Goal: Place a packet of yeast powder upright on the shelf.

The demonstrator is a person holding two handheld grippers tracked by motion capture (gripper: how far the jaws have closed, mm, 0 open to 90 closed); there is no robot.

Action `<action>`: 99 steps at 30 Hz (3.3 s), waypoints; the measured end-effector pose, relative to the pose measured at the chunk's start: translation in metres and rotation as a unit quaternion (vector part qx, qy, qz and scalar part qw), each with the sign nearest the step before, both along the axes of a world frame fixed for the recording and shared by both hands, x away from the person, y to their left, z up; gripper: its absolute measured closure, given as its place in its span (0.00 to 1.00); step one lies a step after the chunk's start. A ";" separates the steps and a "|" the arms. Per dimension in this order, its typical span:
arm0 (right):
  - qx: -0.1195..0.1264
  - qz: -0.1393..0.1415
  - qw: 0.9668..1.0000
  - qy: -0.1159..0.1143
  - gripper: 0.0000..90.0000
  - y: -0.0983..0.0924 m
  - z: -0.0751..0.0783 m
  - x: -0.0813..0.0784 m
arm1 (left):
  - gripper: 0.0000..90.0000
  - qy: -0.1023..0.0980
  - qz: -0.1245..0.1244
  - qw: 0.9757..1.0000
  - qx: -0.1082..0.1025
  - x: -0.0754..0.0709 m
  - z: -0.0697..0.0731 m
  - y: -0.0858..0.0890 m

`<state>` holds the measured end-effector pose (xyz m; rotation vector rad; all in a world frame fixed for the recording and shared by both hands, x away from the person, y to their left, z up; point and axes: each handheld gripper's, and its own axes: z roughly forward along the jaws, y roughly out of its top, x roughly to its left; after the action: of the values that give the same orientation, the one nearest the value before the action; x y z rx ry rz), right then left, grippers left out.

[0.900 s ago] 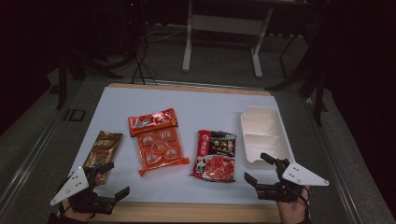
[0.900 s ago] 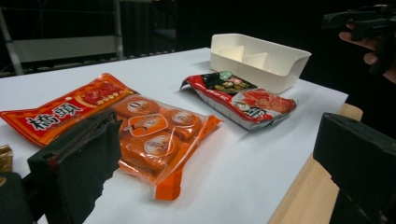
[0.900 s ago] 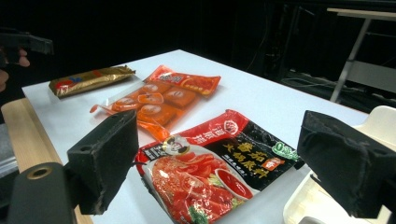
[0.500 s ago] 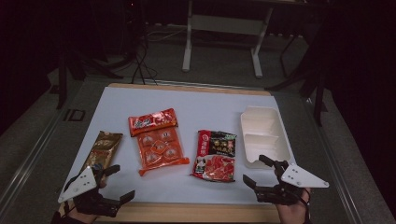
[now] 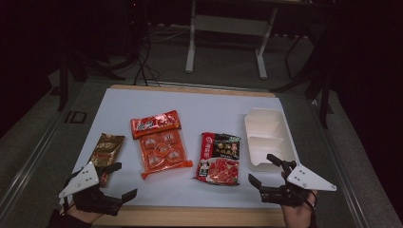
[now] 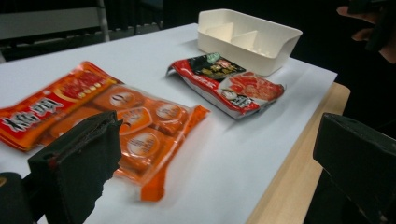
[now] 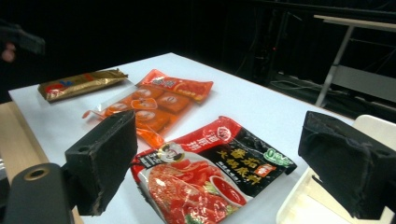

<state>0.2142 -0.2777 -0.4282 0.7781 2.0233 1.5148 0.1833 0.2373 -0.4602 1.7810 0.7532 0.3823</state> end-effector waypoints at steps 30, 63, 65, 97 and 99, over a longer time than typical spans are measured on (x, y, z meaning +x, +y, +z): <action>0.019 0.034 0.999 -0.010 0.11 0.014 0.006 -0.009 | 0.12 0.031 0.185 0.981 0.049 0.081 -0.002 0.083; 0.017 0.044 0.999 0.006 0.12 0.016 0.000 -0.007 | 0.36 0.180 0.249 0.947 0.096 0.161 -0.072 0.114; 0.017 0.045 0.999 0.008 0.14 0.016 0.000 -0.006 | 0.36 0.192 0.243 0.946 0.098 0.163 -0.076 0.113; 0.014 0.041 0.999 0.013 0.14 0.014 -0.001 -0.004 | 1.00 0.166 0.238 0.950 0.110 0.154 -0.042 0.091; 0.015 0.040 0.999 0.014 0.14 0.014 -0.001 -0.004 | 1.00 0.154 0.235 0.954 0.101 0.149 -0.036 0.092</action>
<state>0.2104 -0.2637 -0.4294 0.7429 2.0790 1.5905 0.3321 0.3288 -0.4963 1.8639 1.4146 0.5146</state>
